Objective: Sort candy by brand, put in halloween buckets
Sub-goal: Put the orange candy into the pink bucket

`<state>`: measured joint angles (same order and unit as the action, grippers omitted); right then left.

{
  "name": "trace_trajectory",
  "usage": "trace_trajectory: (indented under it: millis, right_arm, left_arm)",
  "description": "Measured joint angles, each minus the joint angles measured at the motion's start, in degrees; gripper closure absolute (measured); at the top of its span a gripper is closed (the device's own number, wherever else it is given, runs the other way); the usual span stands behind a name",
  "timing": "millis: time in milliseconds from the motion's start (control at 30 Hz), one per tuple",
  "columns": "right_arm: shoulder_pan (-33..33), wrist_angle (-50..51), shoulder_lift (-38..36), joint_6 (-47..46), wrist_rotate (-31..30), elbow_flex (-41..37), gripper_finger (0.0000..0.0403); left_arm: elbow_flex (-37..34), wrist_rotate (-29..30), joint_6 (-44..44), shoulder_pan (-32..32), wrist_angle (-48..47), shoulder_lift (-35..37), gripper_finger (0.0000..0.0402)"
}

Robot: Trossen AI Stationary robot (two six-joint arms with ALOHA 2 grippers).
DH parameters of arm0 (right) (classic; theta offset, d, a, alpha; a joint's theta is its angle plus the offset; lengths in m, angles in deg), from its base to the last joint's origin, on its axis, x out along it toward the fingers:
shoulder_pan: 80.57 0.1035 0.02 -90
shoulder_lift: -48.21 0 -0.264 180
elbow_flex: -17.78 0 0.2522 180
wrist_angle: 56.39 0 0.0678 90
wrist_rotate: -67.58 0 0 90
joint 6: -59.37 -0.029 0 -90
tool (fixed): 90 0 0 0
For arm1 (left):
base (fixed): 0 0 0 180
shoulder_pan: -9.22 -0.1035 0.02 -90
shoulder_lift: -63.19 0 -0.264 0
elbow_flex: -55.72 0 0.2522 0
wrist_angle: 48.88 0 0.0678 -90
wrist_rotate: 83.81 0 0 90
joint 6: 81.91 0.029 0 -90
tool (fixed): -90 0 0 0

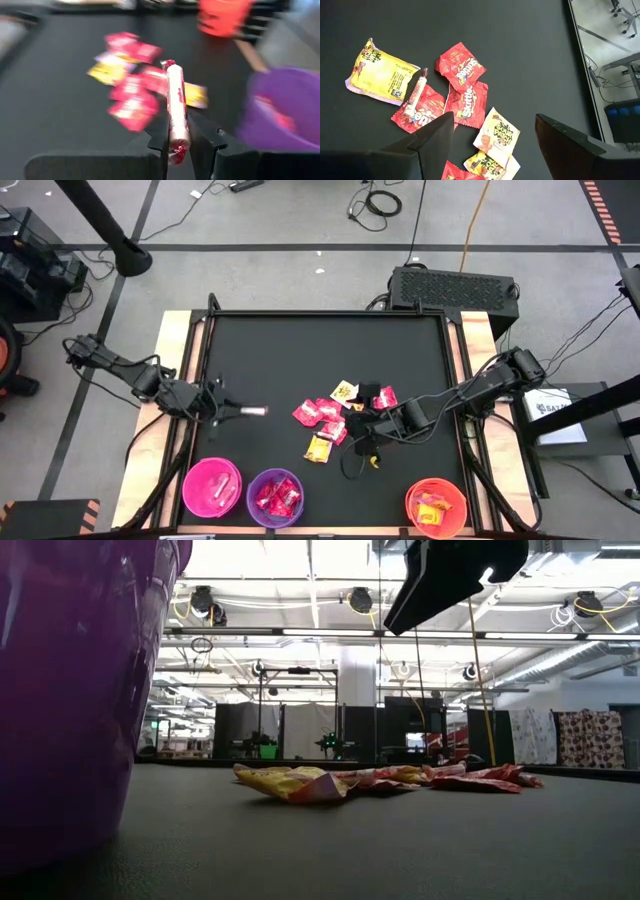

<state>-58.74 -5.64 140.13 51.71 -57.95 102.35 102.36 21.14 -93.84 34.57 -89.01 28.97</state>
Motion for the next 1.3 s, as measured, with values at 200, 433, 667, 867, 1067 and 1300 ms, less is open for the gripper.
trace_trajectory:
  millis: [200, 433, 667, 867, 1067, 1300]
  right_arm:
    - [-0.44, 0.00, 0.00, 0.01, 0.02, 0.00, 0.0133]
    - [-1.29, -0.09, 0.00, 0.33, 0.03, 0.00, 0.0133]
    - [-2.40, -0.56, 0.00, 0.40, 0.04, 0.00, 0.0133]
    - [-2.71, -1.12, 0.00, 1.32, 0.08, 0.00, 0.0133]
    - [-2.75, -3.57, 0.00, 5.08, 0.04, 0.00, 0.0133]
    - [-3.01, -7.39, 0.00, 9.75, -0.06, 0.00, 0.0133]
  left_arm:
    - [3.01, -13.97, -8.08, 3.11, 0.22, 0.02, 0.0346]
    - [4.28, -25.49, -24.71, 7.91, -0.39, -0.13, 0.0346]
    - [4.28, -29.91, -42.77, 13.53, -6.70, -2.12, 0.0346]
    - [4.28, -33.93, -51.28, 17.61, -6.97, -6.00, 0.0346]
    - [4.28, -34.36, -55.01, 20.41, -6.87, -10.29, 0.0346]
    - [4.28, -32.70, -58.29, 22.82, -4.99, -15.36, 0.0346]
